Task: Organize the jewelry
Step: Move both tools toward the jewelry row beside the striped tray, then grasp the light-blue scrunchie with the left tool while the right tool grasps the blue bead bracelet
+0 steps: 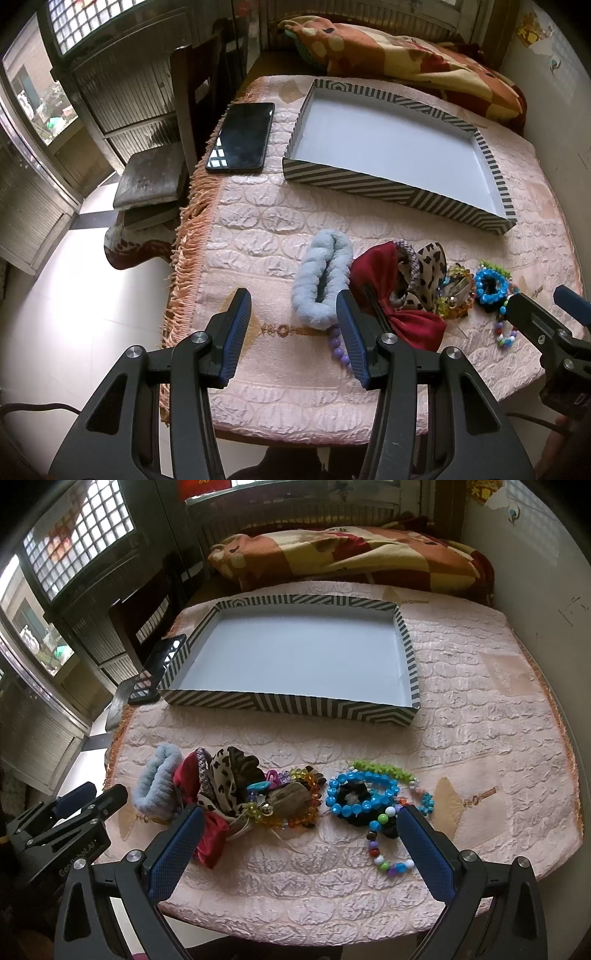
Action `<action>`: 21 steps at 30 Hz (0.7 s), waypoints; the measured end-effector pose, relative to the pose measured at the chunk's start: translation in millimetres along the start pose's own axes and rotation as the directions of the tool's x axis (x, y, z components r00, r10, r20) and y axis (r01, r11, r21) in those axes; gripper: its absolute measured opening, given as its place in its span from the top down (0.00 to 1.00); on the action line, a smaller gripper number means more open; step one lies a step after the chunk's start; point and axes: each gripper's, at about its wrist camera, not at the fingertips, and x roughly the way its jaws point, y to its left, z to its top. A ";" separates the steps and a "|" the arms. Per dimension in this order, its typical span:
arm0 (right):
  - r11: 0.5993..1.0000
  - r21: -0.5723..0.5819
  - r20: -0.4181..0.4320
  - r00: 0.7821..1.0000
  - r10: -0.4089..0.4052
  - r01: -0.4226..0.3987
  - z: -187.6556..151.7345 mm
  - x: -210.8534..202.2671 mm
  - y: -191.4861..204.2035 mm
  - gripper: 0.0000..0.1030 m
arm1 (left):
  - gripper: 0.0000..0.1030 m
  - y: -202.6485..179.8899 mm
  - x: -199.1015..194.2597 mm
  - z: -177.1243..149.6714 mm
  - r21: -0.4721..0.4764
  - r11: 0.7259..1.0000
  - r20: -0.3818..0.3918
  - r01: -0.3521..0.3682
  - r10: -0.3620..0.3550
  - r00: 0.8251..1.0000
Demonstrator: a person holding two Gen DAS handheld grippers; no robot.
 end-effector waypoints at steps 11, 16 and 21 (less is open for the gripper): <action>1.000 -0.010 -0.014 1.000 -0.014 0.014 -4.1 6.2 -18.1 0.00 | 0.54 12.1 7.7 2.3 -0.046 0.999 -0.034 0.025 -0.026 0.999; 1.000 -0.002 -0.023 1.000 -0.017 0.017 -6.1 9.5 -34.3 0.00 | 0.54 29.0 12.1 6.7 -0.091 0.994 -0.057 0.056 -0.061 0.996; 1.000 0.010 -0.029 0.999 -0.014 0.014 -8.5 11.6 -48.8 0.00 | 0.54 40.9 24.2 9.9 -0.132 0.988 -0.097 0.084 -0.097 0.990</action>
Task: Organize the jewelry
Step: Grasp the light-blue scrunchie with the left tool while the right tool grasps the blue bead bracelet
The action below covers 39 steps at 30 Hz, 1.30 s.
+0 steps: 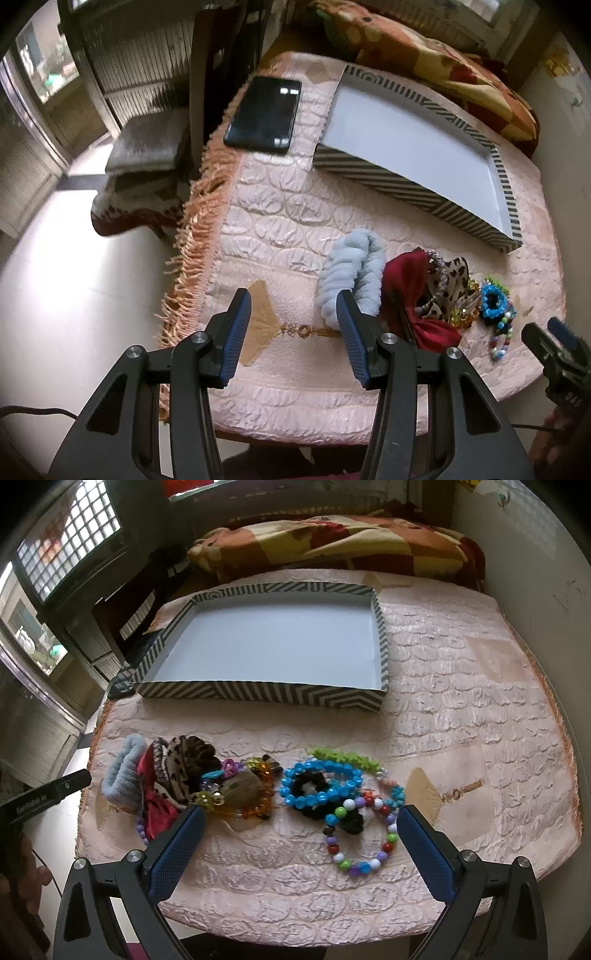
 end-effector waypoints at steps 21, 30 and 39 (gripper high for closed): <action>0.998 0.038 -0.052 0.997 0.059 -0.057 -3.0 27.2 -52.2 0.27 | 0.43 -22.9 39.8 4.0 0.106 0.985 -0.148 0.132 -0.116 0.982; 0.985 0.101 -0.089 0.984 0.152 -0.143 22.6 51.2 -63.1 0.54 | 0.43 -24.2 48.9 6.8 0.118 0.984 -0.160 0.131 -0.111 0.981; 0.981 0.103 -0.169 0.969 0.182 -0.166 25.8 84.9 -59.7 0.57 | 0.43 -24.4 48.2 8.1 0.128 0.983 -0.175 0.128 -0.105 0.979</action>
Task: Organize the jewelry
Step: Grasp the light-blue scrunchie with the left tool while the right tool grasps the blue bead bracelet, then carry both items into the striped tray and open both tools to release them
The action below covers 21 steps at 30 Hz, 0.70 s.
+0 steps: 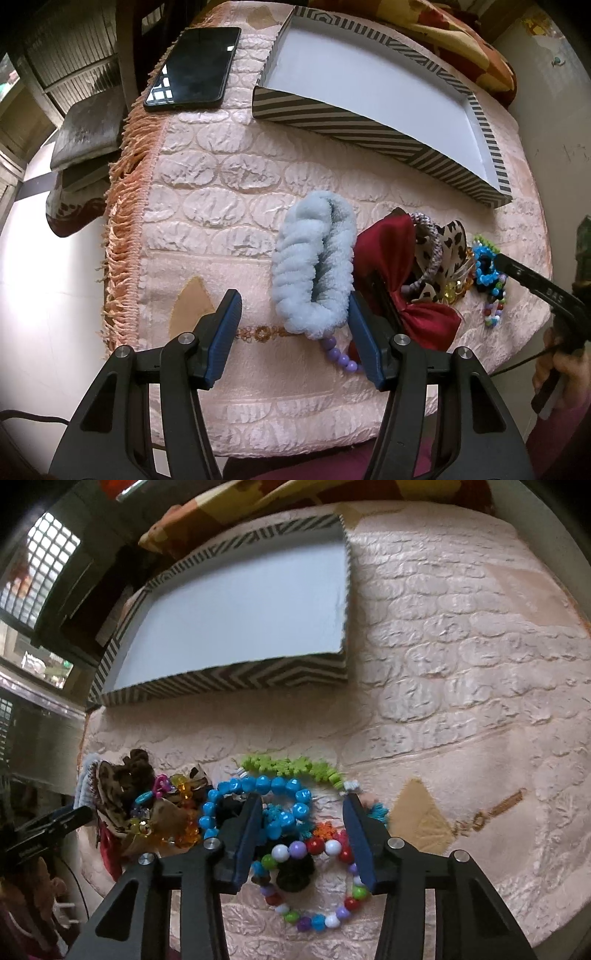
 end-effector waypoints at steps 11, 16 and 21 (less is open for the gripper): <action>0.998 -0.034 0.037 0.998 0.048 -0.047 3.3 -3.8 9.5 0.92 | 0.71 -0.5 9.4 2.2 0.002 0.999 -0.035 0.050 -0.050 0.998; 0.996 -0.046 0.098 0.992 0.079 -0.075 5.2 -29.6 16.1 0.92 | 0.77 2.7 -6.8 6.6 0.003 0.998 0.021 0.067 -0.067 0.998; 0.992 -0.067 0.159 0.980 0.116 -0.107 9.9 -58.0 24.9 0.92 | 0.78 7.5 -25.5 11.7 -0.003 0.996 0.068 0.090 -0.090 0.994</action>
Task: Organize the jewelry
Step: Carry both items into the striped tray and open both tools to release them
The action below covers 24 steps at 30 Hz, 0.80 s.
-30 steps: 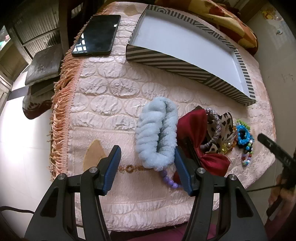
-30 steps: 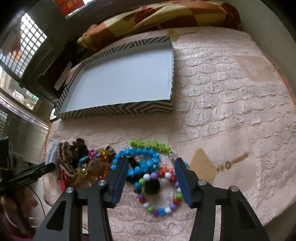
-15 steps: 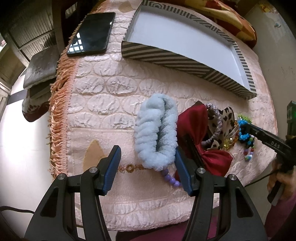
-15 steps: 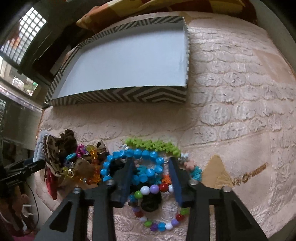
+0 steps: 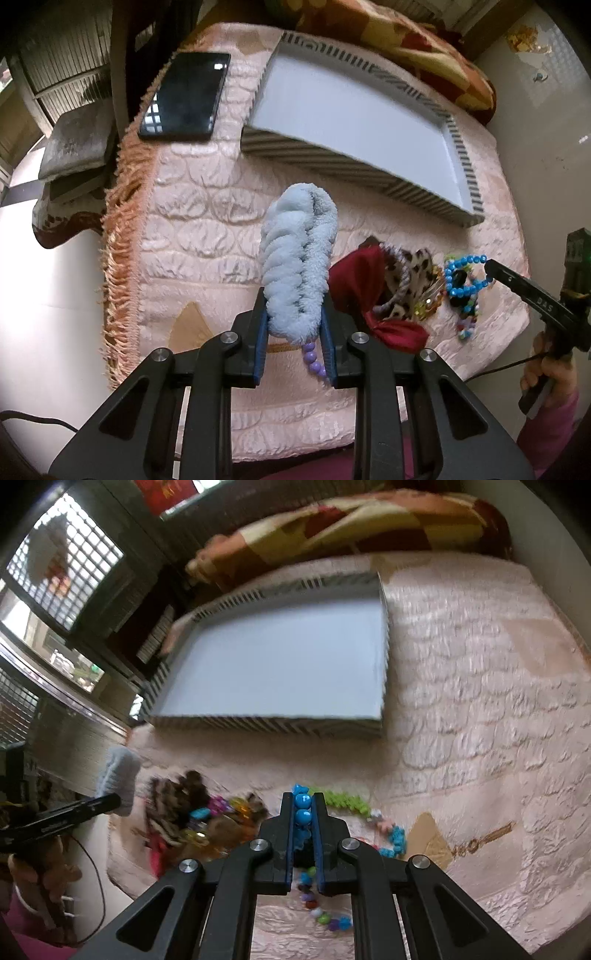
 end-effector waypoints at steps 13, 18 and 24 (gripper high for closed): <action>0.995 -0.095 0.094 0.994 0.048 -0.039 44.9 -22.1 26.3 0.92 | 0.78 -21.3 -29.6 32.2 0.027 1.000 0.116 0.009 -0.012 0.993; 0.986 -0.152 0.079 0.994 0.081 -0.068 72.9 -2.3 45.2 0.92 | 0.78 -32.9 -23.0 56.6 0.042 0.999 0.140 -0.017 0.011 0.990; 0.970 -0.202 0.011 0.990 0.138 -0.133 105.4 39.3 73.3 0.92 | 0.78 -40.6 -0.1 94.4 0.031 0.997 0.144 -0.073 0.068 0.987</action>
